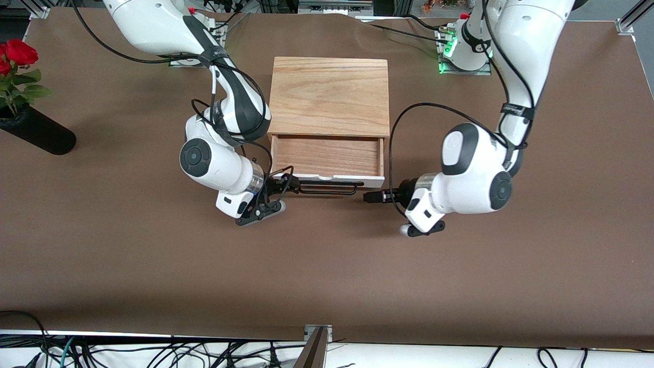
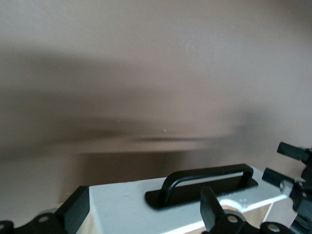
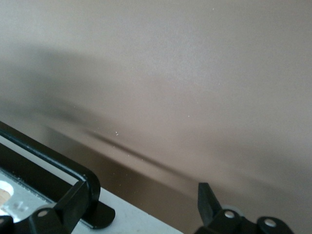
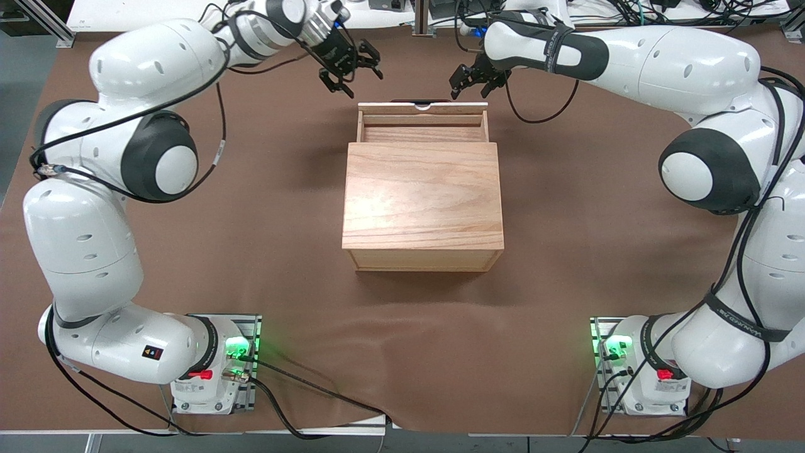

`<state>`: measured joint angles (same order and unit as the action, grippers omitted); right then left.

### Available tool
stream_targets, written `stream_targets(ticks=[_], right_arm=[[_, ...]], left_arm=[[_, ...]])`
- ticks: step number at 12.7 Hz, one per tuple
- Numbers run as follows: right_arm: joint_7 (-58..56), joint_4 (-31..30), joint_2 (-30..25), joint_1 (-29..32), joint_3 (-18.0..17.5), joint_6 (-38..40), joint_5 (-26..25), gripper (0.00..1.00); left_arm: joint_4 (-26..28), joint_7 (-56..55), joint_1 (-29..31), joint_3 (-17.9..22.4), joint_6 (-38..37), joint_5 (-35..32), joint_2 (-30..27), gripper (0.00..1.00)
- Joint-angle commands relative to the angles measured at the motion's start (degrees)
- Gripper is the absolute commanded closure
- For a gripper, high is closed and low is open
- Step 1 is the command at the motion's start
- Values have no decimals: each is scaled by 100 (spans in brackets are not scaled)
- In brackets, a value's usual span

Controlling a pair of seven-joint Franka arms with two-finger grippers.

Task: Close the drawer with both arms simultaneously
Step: 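Press the right gripper and the left gripper against the white drawer front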

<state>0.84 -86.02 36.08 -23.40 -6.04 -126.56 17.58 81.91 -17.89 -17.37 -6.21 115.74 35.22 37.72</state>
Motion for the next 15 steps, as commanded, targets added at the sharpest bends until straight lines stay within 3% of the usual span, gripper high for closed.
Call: stream_targets(ticks=[1, 8, 15], right_arm=[[-66, 59, -5, -16, 6, 298, 114, 0], [-66, 59, -5, -86, 6, 597, 105, 0], [-66, 68, -57, -86, 6, 1379, 105, 0]], left_arm=[[-220, -250, -266, 58, 63, 117, 191, 0], [-123, -180, -346, 58, -516, -6, 183, 0], [51, 260, -495, 58, -1062, -261, 165, 0]])
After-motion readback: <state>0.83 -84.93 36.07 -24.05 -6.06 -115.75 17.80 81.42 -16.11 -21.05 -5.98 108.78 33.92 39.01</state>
